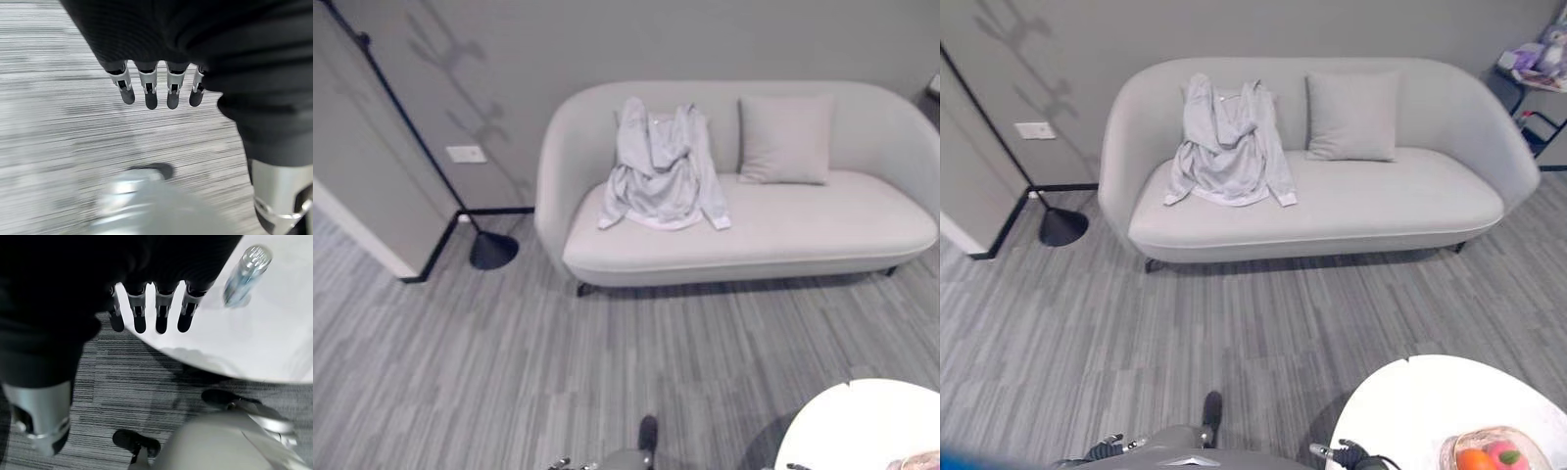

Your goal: Hang the clothes on the sofa on the clothes rack.

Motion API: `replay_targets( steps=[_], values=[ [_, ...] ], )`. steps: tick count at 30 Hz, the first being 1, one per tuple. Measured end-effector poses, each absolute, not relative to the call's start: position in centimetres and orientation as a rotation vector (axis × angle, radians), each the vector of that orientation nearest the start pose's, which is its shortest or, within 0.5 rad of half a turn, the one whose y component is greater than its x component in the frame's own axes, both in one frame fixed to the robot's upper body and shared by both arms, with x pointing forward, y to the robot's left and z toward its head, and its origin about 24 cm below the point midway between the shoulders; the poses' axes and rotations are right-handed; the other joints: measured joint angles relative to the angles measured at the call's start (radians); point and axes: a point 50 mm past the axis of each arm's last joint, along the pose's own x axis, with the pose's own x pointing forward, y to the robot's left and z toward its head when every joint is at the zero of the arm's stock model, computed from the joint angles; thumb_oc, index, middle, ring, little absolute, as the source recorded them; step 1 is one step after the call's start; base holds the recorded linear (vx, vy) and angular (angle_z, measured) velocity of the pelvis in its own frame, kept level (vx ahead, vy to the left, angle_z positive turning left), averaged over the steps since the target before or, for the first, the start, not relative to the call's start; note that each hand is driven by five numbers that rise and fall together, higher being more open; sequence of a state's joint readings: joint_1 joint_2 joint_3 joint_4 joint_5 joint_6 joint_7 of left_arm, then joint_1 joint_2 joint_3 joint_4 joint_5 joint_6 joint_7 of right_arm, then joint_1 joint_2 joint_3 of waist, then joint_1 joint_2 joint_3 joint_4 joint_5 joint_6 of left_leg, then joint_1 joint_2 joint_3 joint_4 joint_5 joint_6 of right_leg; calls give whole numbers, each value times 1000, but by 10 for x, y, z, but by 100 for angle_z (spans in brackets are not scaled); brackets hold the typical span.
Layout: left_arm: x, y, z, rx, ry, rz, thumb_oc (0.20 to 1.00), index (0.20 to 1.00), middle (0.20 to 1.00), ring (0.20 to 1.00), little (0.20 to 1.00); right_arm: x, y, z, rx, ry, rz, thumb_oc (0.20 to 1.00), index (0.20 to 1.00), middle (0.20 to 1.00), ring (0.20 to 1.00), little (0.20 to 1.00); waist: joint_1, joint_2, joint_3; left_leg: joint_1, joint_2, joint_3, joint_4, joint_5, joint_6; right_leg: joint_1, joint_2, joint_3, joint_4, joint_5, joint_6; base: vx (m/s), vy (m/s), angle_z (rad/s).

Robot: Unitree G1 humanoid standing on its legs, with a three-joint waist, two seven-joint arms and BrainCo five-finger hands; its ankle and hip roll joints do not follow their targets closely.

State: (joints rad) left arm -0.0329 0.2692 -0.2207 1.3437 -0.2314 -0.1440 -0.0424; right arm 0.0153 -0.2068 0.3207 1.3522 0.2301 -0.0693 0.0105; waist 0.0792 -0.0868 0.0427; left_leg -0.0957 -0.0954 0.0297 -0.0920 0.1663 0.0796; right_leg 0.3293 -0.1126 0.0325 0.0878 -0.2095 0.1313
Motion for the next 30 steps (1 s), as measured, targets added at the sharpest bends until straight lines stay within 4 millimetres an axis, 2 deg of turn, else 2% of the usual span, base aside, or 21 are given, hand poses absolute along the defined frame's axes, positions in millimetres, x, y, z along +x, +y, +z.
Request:
replay_targets(
  steps=[1,3,4,5,6,7,9,11,13,14,15,17,18,19,21,22,23,25,27,29,30],
  values=[
    [103,239,-157,172,1129,73,1000,1000,1000,1000,1000,62,-213,-172,-193,1302,2,1000,1000,1000,1000,1000,6,2,-7,15,-6,-3,0,-33,22,-19,-2,6,11,1,26,316,299,5],
    [110,237,-156,175,1120,62,1000,1000,1000,1000,1000,73,-213,-170,-208,1279,16,1000,1000,1000,1000,1000,1,9,-14,31,-16,-1,0,-44,31,-82,1,2,152,19,34,219,249,11],
    [108,236,-156,174,1123,55,1000,1000,1000,1000,1000,76,-216,-169,-219,1270,18,1000,1000,1000,1000,1000,-1,29,-17,55,-15,-11,0,-63,37,-172,6,2,368,39,43,173,219,20],
    [106,236,-157,179,1129,51,1000,1000,1000,1000,1000,77,-216,-169,-218,1265,19,1000,1000,1000,1000,1000,-2,35,-17,70,-17,-17,0,-66,36,-225,-7,1,503,49,50,197,229,22],
    [104,236,-157,180,1135,52,1000,1000,1000,1000,1000,76,-215,-169,-214,1267,25,1000,1000,1000,1000,1000,-5,42,-18,94,-35,-30,0,-90,60,-277,-26,-5,602,45,53,328,292,26],
    [95,236,-160,199,1170,33,1000,1000,1000,1000,1000,79,-214,-168,-208,1251,33,1000,1000,1000,1000,1000,-10,42,-9,138,-63,-46,0,-116,96,-369,-72,-29,745,82,39,365,254,31],
    [90,233,-162,201,1184,20,1000,1000,1000,1000,1000,80,-213,-168,-205,1244,36,1000,1000,1000,1000,1000,-16,60,1,171,-67,-62,0,-132,114,-437,-101,-73,811,80,34,303,124,25],
    [85,230,-163,200,1205,10,1000,1000,1000,1000,1000,80,-225,-166,-221,1242,10,1000,1000,1000,1000,1000,-24,91,14,205,-48,-75,0,-152,124,-511,-114,-149,746,31,2,205,-15,17],
    [86,231,-163,198,1205,17,1000,1000,1000,1000,1000,85,-230,-163,-217,1212,-9,1000,1000,1000,1000,1000,-31,112,28,235,-33,-77,0,-175,85,-573,-96,-188,555,31,-3,346,-100,6],
    [85,231,-163,199,1209,17,1000,1000,1000,1000,1000,91,-227,-162,-211,1194,-5,1000,1000,1000,1000,1000,-45,109,36,258,-26,-83,1,-186,63,-584,-70,-214,338,51,-20,405,-136,3],
    [86,231,-163,198,1208,17,1000,1000,1000,1000,1000,92,-225,-162,-207,1191,-2,1000,1000,1000,1000,1000,-54,107,37,258,-24,-86,1,-195,49,-587,-54,-210,243,70,-17,457,-122,10],
    [93,228,-162,199,1191,10,1000,1000,1000,1000,1000,94,-221,-163,-198,1187,6,1000,1000,1000,1000,1000,-74,85,43,272,-24,-106,1,-221,35,-589,-11,-155,-18,162,8,269,-45,29],
    [100,226,-161,214,1174,-10,1000,1000,1000,1000,1000,95,-216,-164,-184,1184,8,1000,1000,1000,1000,1000,-88,61,58,300,-31,-125,1,-238,32,-592,-1,-149,-163,236,15,283,-47,30],
    [101,223,-162,218,1170,-22,1000,1000,1000,1000,1000,94,-216,-164,-180,1185,5,1000,1000,1000,1000,1000,-94,53,60,320,-31,-127,1,-253,35,-603,2,-153,-185,280,8,506,-120,23],
    [99,218,-163,211,1176,-34,1000,1000,1000,1000,1000,94,-216,-164,-177,1185,1,1000,1000,1000,1000,1000,-105,51,61,358,-29,-141,1,-293,34,-614,2,-177,-189,309,6,517,-170,12],
    [98,216,-164,205,1177,-35,1000,1000,1000,1000,1000,93,-217,-164,-161,1188,-17,1000,1000,1000,1000,1000,-109,64,56,380,-13,-158,10,-344,21,-603,-1,-244,-168,316,5,461,-172,32],
    [97,214,-164,201,1179,-39,1000,1000,1000,1000,1000,88,-219,-165,-159,1200,-24,1000,1000,1000,1000,1000,-113,73,44,404,5,-174,9,-360,4,-589,3,-255,-130,319,-7,483,-191,44],
    [99,206,-165,203,1174,-69,1000,1000,1000,1000,1000,87,-227,-163,-179,1206,-35,1000,1000,1000,1000,1000,-122,109,42,430,63,-183,44,-372,-63,-550,39,-267,-113,400,-63,451,-207,69],
    [101,199,-166,197,1168,-85,1000,1000,1000,1000,1000,84,-236,-162,-198,1221,-48,1000,1000,1000,1000,1000,-139,120,37,431,97,-180,86,-341,-114,-486,67,-263,-144,407,-77,407,-196,80],
    [100,201,-166,196,1164,-81,1000,1000,1000,1000,1000,83,-243,-161,-217,1223,-55,1000,1000,1000,1000,1000,-122,124,29,434,127,-168,154,-318,-152,-422,110,-258,-182,390,-140,260,-132,26],
    [97,203,-166,197,1169,-74,1000,1000,1000,1000,1000,88,-243,-159,-234,1209,-42,1000,1000,1000,1000,1000,-118,123,28,426,139,-169,206,-322,-178,-404,125,-256,-185,394,-186,350,-199,-8]
  ],
)
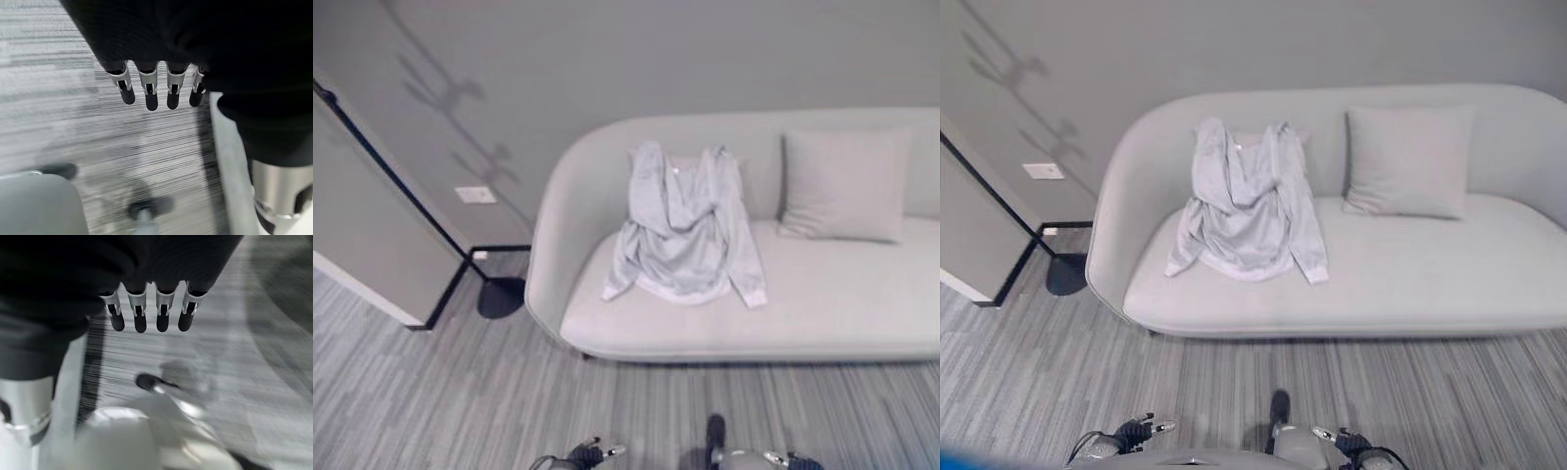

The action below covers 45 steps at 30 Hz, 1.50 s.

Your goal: Hang the clothes on the sofa on the clothes rack.

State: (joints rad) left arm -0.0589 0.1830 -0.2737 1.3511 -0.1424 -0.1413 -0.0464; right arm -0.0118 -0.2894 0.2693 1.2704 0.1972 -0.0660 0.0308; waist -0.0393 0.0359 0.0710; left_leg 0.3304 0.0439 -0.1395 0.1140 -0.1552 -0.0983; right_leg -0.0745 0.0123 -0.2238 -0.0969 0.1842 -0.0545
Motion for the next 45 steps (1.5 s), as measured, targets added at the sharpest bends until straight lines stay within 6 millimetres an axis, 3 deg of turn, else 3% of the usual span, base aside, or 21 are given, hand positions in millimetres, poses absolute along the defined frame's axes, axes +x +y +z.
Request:
replay_targets(
  steps=[1,4,6,8,11,12,14,15,17,21,24,25,27,29,33,35,39,40,41,43,45],
  values=[
    [95,203,-166,191,1170,-68,1000,1000,1000,1000,1000,96,-245,-156,-254,1178,-28,1000,1000,1000,1000,1000,-1,-2,-1,-17,14,-2,35,-5,-12,22,15,1,0,-25,-28,429,-249,2],
    [96,205,-166,168,1166,-42,1000,1000,1000,1000,1000,100,-242,-157,-265,1180,-9,1000,1000,1000,1000,1000,10,-30,5,-125,22,-10,300,24,-65,71,41,9,0,-67,-31,327,-229,-13],
    [96,209,-165,164,1165,-22,1000,1000,1000,1000,1000,100,-240,-157,-263,1175,-1,1000,1000,1000,1000,1000,13,-52,9,-190,20,-14,428,82,-88,100,52,18,-2,-116,-57,225,-183,1],
    [106,214,-162,155,1131,0,1000,1000,1000,1000,1000,97,-240,-158,-269,1193,5,1000,1000,1000,1000,1000,25,-66,27,-323,32,30,690,140,-53,128,62,25,-7,-129,-83,221,-126,-16],
    [114,231,-156,174,1109,44,1000,1000,1000,1000,1000,101,-232,-159,-247,1187,4,1000,1000,1000,1000,1000,48,-108,55,-528,67,142,781,125,-22,162,45,61,-2,-160,-101,257,-56,-19],
    [117,237,-153,194,1100,51,1000,1000,1000,1000,1000,103,-230,-159,-243,1182,10,1000,1000,1000,1000,1000,69,-136,73,-562,67,206,706,120,6,171,21,77,-7,-161,-101,365,69,-31],
    [109,237,-156,174,1118,68,1000,1000,1000,1000,1000,111,-232,-156,-252,1154,13,1000,1000,1000,1000,1000,72,-139,94,-610,68,263,407,131,13,189,4,90,-8,-168,-79,320,102,-34],
    [105,229,-159,165,1133,45,1000,1000,1000,1000,1000,111,-238,-155,-276,1157,11,1000,1000,1000,1000,1000,72,-83,100,-597,69,268,37,187,-7,218,25,74,-9,-188,-68,389,119,-4],
    [104,222,-161,166,1141,18,1000,1000,1000,1000,1000,106,-241,-156,-287,1179,8,1000,1000,1000,1000,1000,73,-27,102,-581,65,253,-220,233,-10,255,57,71,-8,-222,-53,451,125,15],
    [99,222,-162,161,1156,25,1000,1000,1000,1000,1000,105,-241,-156,-286,1188,1,1000,1000,1000,1000,1000,114,-17,94,-565,28,172,-218,250,-3,313,61,113,-7,-261,-34,279,104,-20],
    [82,220,-166,149,1195,22,1000,1000,1000,1000,1000,95,-248,-157,-283,1212,-27,1000,1000,1000,1000,1000,123,-6,56,-422,-3,158,-218,303,82,369,43,155,0,-297,31,432,267,-35],
    [74,224,-167,156,1215,29,1000,1000,1000,1000,1000,85,-246,-160,-275,1236,-23,1000,1000,1000,1000,1000,121,-22,50,-387,-13,169,-218,352,101,405,26,173,5,-318,62,283,193,-43],
    [67,232,-166,170,1232,47,1000,1000,1000,1000,1000,74,-234,-165,-248,1264,-4,1000,1000,1000,1000,1000,120,-66,3,-360,-48,190,-216,312,142,395,-16,183,78,-343,103,242,192,-21],
    [76,235,-164,188,1210,42,1000,1000,1000,1000,1000,69,-227,-167,-230,1277,7,1000,1000,1000,1000,1000,119,-77,-15,-356,-58,186,-213,291,155,354,-27,175,160,-357,125,163,170,11],
    [106,245,-155,230,1138,41,1000,1000,1000,1000,1000,88,-207,-167,-176,1217,29,1000,1000,1000,1000,1000,109,-81,-20,-344,-90,176,-212,257,191,200,-85,165,497,-433,191,139,180,8],
    [107,246,-154,242,1138,33,1000,1000,1000,1000,1000,95,-206,-166,-177,1202,34,1000,1000,1000,1000,1000,107,-75,-29,-337,-96,176,-212,258,191,141,-97,169,635,-437,190,62,120,3],
    [99,239,-158,258,1164,-12,1000,1000,1000,1000,1000,93,-211,-166,-192,1209,31,1000,1000,1000,1000,1000,120,-35,-35,-335,-123,194,-180,214,167,2,-131,156,874,-349,151,89,68,-2],
    [99,237,-159,260,1167,-20,1000,1000,1000,1000,1000,96,-214,-165,-222,1202,43,1000,1000,1000,1000,1000,119,-53,-14,-367,-158,249,-21,154,215,-44,-170,158,954,-344,159,114,-122,8],
    [94,229,-162,242,1183,-36,1000,1000,1000,1000,1000,93,-225,-163,-245,1202,31,1000,1000,1000,1000,1000,110,-21,-20,-351,-134,232,-31,99,211,-48,-165,124,975,-343,163,119,-124,10],
    [96,221,-163,213,1173,-38,1000,1000,1000,1000,1000,87,-234,-162,-252,1213,12,1000,1000,1000,1000,1000,113,19,-18,-323,-118,225,-114,148,234,-7,-188,34,732,-457,144,88,-196,-4],
    [95,227,-162,215,1175,-9,1000,1000,1000,1000,1000,89,-233,-161,-262,1207,19,1000,1000,1000,1000,1000,102,11,-2,-339,-106,236,-134,177,207,20,-179,45,409,-435,189,58,-157,-15]
  ],
)
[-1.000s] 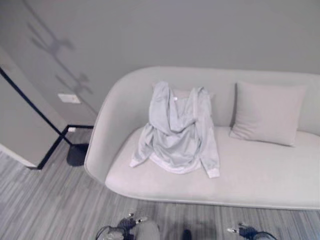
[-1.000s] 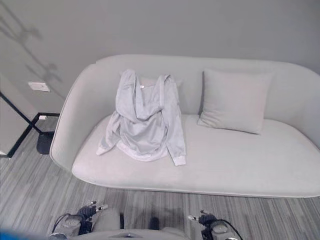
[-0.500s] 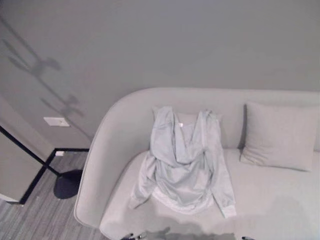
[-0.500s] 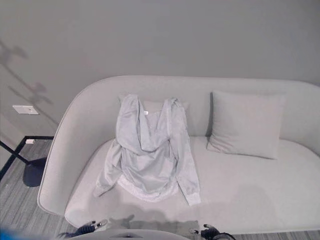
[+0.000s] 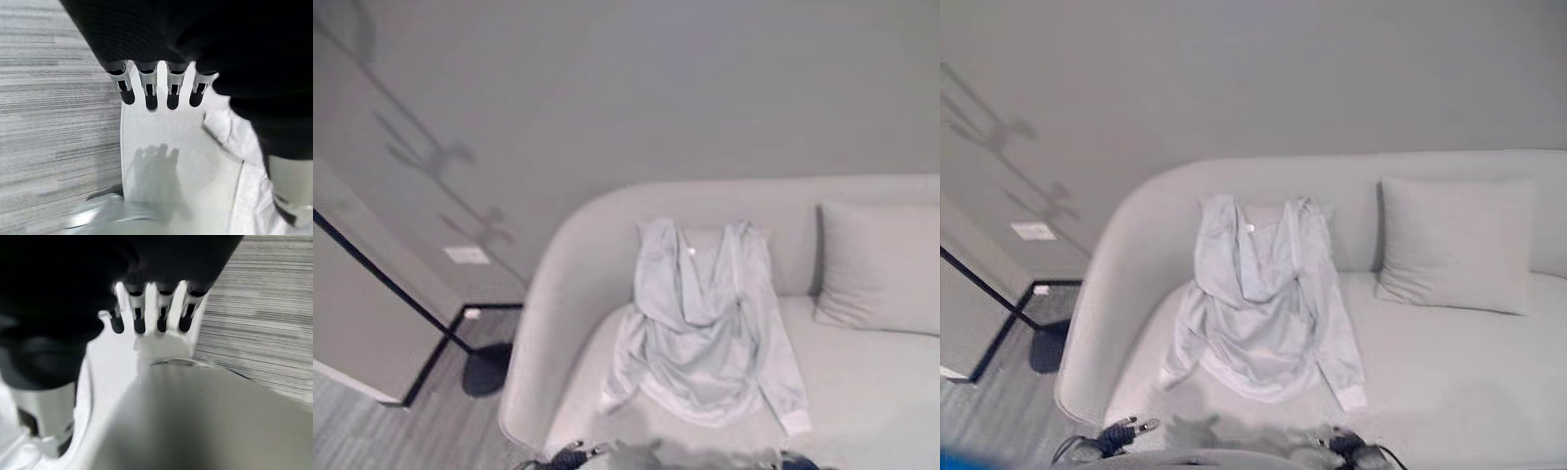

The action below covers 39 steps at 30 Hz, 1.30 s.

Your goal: Hang the clothes on the sofa on the clothes rack.

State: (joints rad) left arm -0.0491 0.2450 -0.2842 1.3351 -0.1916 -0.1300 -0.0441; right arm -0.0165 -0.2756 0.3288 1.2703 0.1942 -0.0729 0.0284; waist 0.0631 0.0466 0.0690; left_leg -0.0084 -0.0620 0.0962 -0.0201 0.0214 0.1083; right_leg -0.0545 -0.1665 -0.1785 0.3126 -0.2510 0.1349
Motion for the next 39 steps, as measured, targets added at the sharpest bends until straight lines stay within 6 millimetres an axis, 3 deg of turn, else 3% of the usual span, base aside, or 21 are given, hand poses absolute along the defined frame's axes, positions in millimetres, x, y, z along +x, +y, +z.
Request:
replay_targets(
  steps=[2,3,4,5,6,8,9,10,11,12,14,19,24,28,29,33,34,36,37,38,39],
  values=[
    [91,227,-163,203,1185,4,1000,1000,1000,1000,1000,83,-233,-163,-254,1228,13,1000,1000,1000,1000,1000,-8,-3,3,-10,24,-15,-9,-16,-43,47,59,49,-126,89,20,96,-143,13],
    [91,229,-162,198,1174,11,1000,1000,1000,1000,1000,80,-222,-166,-227,1229,29,1000,1000,1000,1000,1000,-16,-96,20,-2,19,-25,-5,-32,-94,89,51,53,-276,205,-58,164,-222,20],
    [87,222,-164,179,1186,1,1000,1000,1000,1000,1000,80,-229,-164,-241,1224,18,1000,1000,1000,1000,1000,-19,-62,16,5,70,-41,-5,-57,-128,102,89,48,-282,207,-52,157,-206,30],
    [84,217,-166,168,1191,-3,1000,1000,1000,1000,1000,79,-232,-163,-245,1229,10,1000,1000,1000,1000,1000,-28,-55,16,8,80,-41,-17,-19,-140,112,104,51,-287,213,-59,82,-116,23],
    [82,220,-165,174,1189,1,1000,1000,1000,1000,1000,75,-233,-164,-247,1237,6,1000,1000,1000,1000,1000,-23,-49,13,7,82,-52,-18,-19,-141,113,111,56,-291,213,-59,85,-103,20],
    [77,223,-166,180,1196,6,1000,1000,1000,1000,1000,73,-234,-164,-243,1241,0,1000,1000,1000,1000,1000,-24,-57,-8,10,86,-56,-33,-27,-154,111,115,50,-303,210,-64,62,-70,14],
    [75,225,-166,183,1203,6,1000,1000,1000,1000,1000,71,-233,-165,-238,1244,2,1000,1000,1000,1000,1000,-29,-93,-20,16,71,-50,-35,-23,-167,111,93,34,-331,219,-89,75,-75,17],
    [75,222,-166,181,1202,-2,1000,1000,1000,1000,1000,73,-233,-164,-242,1239,2,1000,1000,1000,1000,1000,-32,-85,-27,31,71,-57,-6,-17,-143,134,83,22,-347,235,-89,75,-75,17],
    [74,216,-168,169,1203,-14,1000,1000,1000,1000,1000,68,-240,-163,-256,1251,-5,1000,1000,1000,1000,1000,-32,-53,-40,47,111,-75,-14,-31,-156,137,111,17,-346,239,-87,47,-35,25],
    [76,211,-168,163,1199,-24,1000,1000,1000,1000,1000,64,-242,-163,-259,1262,-14,1000,1000,1000,1000,1000,-37,-31,-42,61,126,-73,-34,8,-157,148,120,10,-342,237,-85,25,-17,17],
    [76,207,-168,165,1186,-48,1000,1000,1000,1000,1000,63,-243,-163,-258,1263,-14,1000,1000,1000,1000,1000,-33,-15,-52,85,123,-63,-49,10,-154,149,116,27,-330,230,-80,34,-20,-5],
    [75,208,-168,171,1191,-48,1000,1000,1000,1000,1000,67,-242,-163,-257,1247,-14,1000,1000,1000,1000,1000,-34,0,-61,89,126,-60,-54,11,-153,148,118,30,-331,231,-82,12,0,-3],
    [75,208,-168,183,1186,-47,1000,1000,1000,1000,1000,86,-244,-156,-253,1154,-45,1000,1000,1000,1000,1000,-34,8,-68,108,126,-57,-69,19,-146,163,121,33,-346,233,-82,5,8,-1],
    [118,222,-149,223,983,-4,1000,1000,1000,1000,1000,152,-263,-115,-322,831,-67,1000,1000,1000,1000,1000,-35,17,-68,117,125,-52,-77,18,-149,164,120,39,-346,237,-75,-4,9,-3],
    [141,235,-133,267,878,-5,1000,1000,1000,1000,1000,174,-275,-92,-376,719,-64,1000,1000,1000,1000,1000,-34,21,-68,114,126,-50,-77,17,-150,159,120,42,-346,235,-80,0,0,0],
    [181,272,-99,373,722,89,1000,1000,1000,1000,1000,211,-298,-52,-443,540,-140,1000,1000,1000,1000,1000,-38,27,-76,120,126,-46,-77,19,-156,163,121,47,-346,239,-73,-13,2,-2],
    [214,290,-72,455,630,109,1000,1000,1000,1000,1000,235,-308,-28,-504,467,-149,1000,1000,1000,1000,1000,-33,24,-70,99,126,-45,-77,20,-152,147,121,48,-350,247,-72,-108,-6,-5],
    [256,300,-32,552,494,114,1000,1000,1000,1000,1000,267,-312,3,-560,373,-160,1000,1000,1000,1000,1000,-34,20,-44,83,125,-46,-71,38,-152,134,122,47,-362,262,-71,-198,-8,-1],
    [285,299,-4,602,398,112,1000,1000,1000,1000,1000,290,-311,24,-594,311,-165,1000,1000,1000,1000,1000,-34,19,-32,58,125,-49,-71,52,-152,116,123,44,-367,277,-69,-256,-6,4],
    [322,291,39,650,250,124,1000,1000,1000,1000,1000,321,-304,60,-613,196,-183,1000,1000,1000,1000,1000,-35,18,-10,10,125,-51,-69,67,-155,71,123,43,-374,295,-67,-251,-8,5],
    [342,282,68,661,150,131,1000,1000,1000,1000,1000,340,-295,84,-616,117,-186,1000,1000,1000,1000,1000,-35,20,13,-17,124,-52,-67,84,-156,49,123,41,-379,312,-64,-243,-10,3]
  ],
)
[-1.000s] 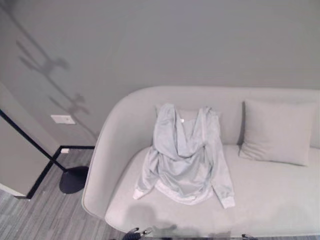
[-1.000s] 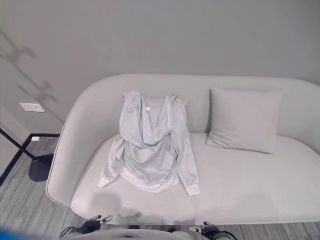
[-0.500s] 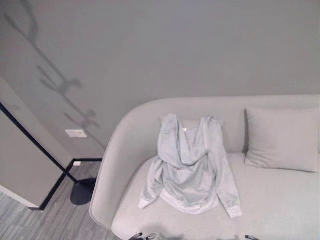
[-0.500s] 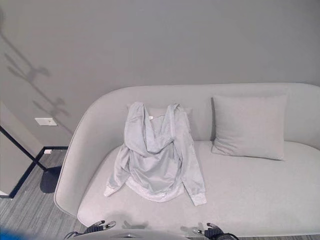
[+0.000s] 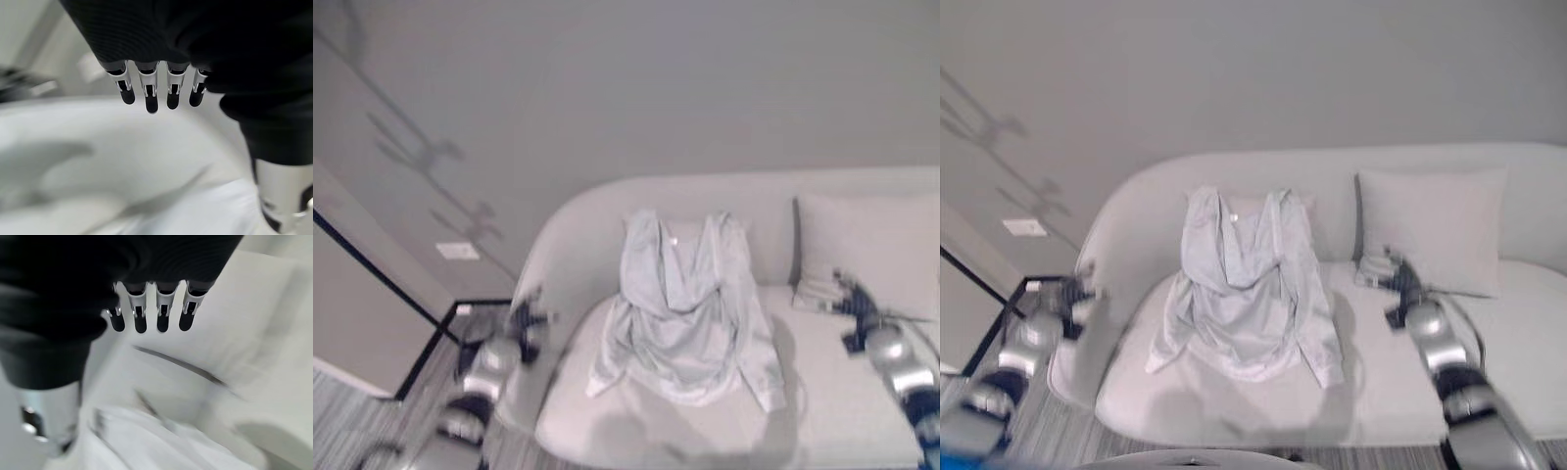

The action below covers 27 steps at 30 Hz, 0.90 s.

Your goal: Hang the clothes on the sofa on the clothes rack.

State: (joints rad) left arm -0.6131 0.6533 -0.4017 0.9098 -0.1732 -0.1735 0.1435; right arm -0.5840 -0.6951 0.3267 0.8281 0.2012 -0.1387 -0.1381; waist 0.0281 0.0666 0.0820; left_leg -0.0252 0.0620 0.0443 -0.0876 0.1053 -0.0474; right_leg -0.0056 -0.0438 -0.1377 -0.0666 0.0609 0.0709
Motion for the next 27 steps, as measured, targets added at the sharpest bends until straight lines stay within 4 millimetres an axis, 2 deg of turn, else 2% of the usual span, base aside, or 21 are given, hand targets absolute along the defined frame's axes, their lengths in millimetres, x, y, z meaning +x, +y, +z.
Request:
replay_targets(
  steps=[2,3,4,5,6,7,9,10,14,16,17,21,23,27],
  values=[
    [370,258,114,661,-20,114,1000,1000,1000,1000,1000,364,-276,121,-609,-10,-178,1000,1000,1000,1000,1000,-2,4,40,-42,-2,-2,-1,22,1,-28,1,-2,-24,32,-2,-133,-8,4],
    [378,249,129,675,-72,105,1000,1000,1000,1000,1000,371,-268,132,-627,-42,-164,1000,1000,1000,1000,1000,-2,6,50,-61,-2,-3,1,27,1,-45,1,-3,-25,38,-6,-118,-11,6],
    [390,232,159,681,-176,92,1000,1000,1000,1000,1000,382,-254,154,-633,-112,-137,1000,1000,1000,1000,1000,-2,12,79,-87,-1,-6,-3,40,-3,-70,3,-7,-30,50,-7,-157,-19,4],
    [390,232,159,681,-176,92,1000,1000,1000,1000,1000,382,-254,154,-633,-112,-137,1000,1000,1000,1000,1000,-2,12,79,-87,-1,-6,-3,40,-3,-70,3,-7,-30,50,-7,-128,-17,3],
    [394,226,174,677,-222,93,1000,1000,1000,1000,1000,387,-247,164,-611,-143,-135,1000,1000,1000,1000,1000,-4,15,103,-97,2,-7,-3,43,-4,-80,6,-9,-30,53,-9,-104,-16,-1],
    [401,224,194,740,-257,119,1000,1000,1000,1000,1000,397,-247,181,-659,-141,-166,1000,1000,1000,1000,1000,-6,17,110,-160,7,-10,10,44,-13,-144,9,-11,-14,55,-11,-81,-13,2],
    [408,218,229,779,-329,152,1000,1000,1000,1000,1000,404,-248,215,-658,-198,-222,1000,1000,1000,1000,1000,-9,22,132,-227,9,-22,6,60,-30,-207,12,-20,-14,75,-13,-78,-15,7],
    [412,215,243,805,-350,165,1000,1000,1000,1000,1000,407,-246,228,-662,-218,-234,1000,1000,1000,1000,1000,-12,21,146,-245,10,-23,0,73,-25,-226,14,-21,-21,85,-19,-66,-11,5],
    [418,199,275,871,-404,170,1000,1000,1000,1000,1000,413,-239,269,-636,-287,-265,1000,1000,1000,1000,1000,-26,25,182,-327,7,-24,1,90,-18,-313,11,-21,-7,87,-21,-84,-11,0],
    [421,186,284,932,-408,157,1000,1000,1000,1000,1000,415,-237,282,-647,-294,-279,1000,1000,1000,1000,1000,-28,26,191,-381,5,-23,4,98,-12,-373,9,-21,8,93,-27,-104,-20,-2],
    [423,179,298,971,-422,159,1000,1000,1000,1000,1000,416,-230,299,-655,-317,-284,1000,1000,1000,1000,1000,-29,28,201,-441,5,-24,4,106,-11,-447,7,-18,35,92,-26,-75,-6,-4],
    [422,181,302,992,-412,154,1000,1000,1000,1000,1000,417,-230,298,-589,-308,-286,1000,1000,1000,1000,1000,-27,30,211,-495,-2,-23,1,110,-6,-506,3,-15,38,93,-27,-30,-14,-2],
    [421,185,309,1001,-419,168,1000,1000,1000,1000,1000,418,-218,303,-600,-335,-240,1000,1000,1000,1000,1000,-28,30,210,-513,-3,-22,3,110,-6,-526,3,-13,44,90,-22,-9,-29,-4],
    [419,188,318,1009,-435,181,1000,1000,1000,1000,1000,417,-209,315,-603,-370,-209,1000,1000,1000,1000,1000,-27,29,210,-543,1,-22,5,110,-6,-577,3,-1,80,85,-16,-5,-3,-6]
  ],
)
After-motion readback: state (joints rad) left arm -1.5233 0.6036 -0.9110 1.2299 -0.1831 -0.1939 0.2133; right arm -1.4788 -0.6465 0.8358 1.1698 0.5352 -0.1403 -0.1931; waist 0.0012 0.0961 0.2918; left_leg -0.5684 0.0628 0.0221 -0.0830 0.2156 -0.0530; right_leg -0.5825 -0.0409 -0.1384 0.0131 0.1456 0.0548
